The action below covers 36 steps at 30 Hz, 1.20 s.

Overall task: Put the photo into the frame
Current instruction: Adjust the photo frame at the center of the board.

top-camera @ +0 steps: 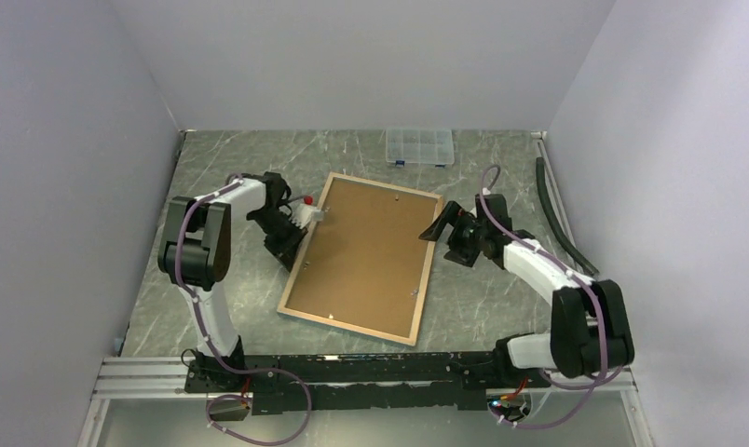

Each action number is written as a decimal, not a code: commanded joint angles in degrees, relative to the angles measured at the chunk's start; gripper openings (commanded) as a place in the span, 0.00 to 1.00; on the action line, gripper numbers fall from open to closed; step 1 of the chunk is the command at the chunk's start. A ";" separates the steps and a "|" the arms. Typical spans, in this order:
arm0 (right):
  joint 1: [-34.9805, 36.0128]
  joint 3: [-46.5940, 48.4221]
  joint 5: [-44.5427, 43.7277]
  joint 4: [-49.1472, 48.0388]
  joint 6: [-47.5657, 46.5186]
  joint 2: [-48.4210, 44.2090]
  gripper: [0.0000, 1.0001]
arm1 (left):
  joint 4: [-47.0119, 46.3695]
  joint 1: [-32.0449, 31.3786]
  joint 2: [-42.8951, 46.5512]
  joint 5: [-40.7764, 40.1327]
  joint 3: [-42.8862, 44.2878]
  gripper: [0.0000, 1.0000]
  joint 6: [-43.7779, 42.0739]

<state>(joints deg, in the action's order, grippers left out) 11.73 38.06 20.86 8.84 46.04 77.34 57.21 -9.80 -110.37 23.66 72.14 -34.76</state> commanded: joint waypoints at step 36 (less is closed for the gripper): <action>42.99 42.94 -8.38 -4.12 2.12 38.92 0.96 | 0.14 9.25 -7.67 25.56 0.30 0.36 5.70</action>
<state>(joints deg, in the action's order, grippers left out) 54.08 78.30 11.57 7.73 47.16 115.15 58.46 -0.10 -117.91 46.78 73.32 -27.20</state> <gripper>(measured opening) 0.969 0.372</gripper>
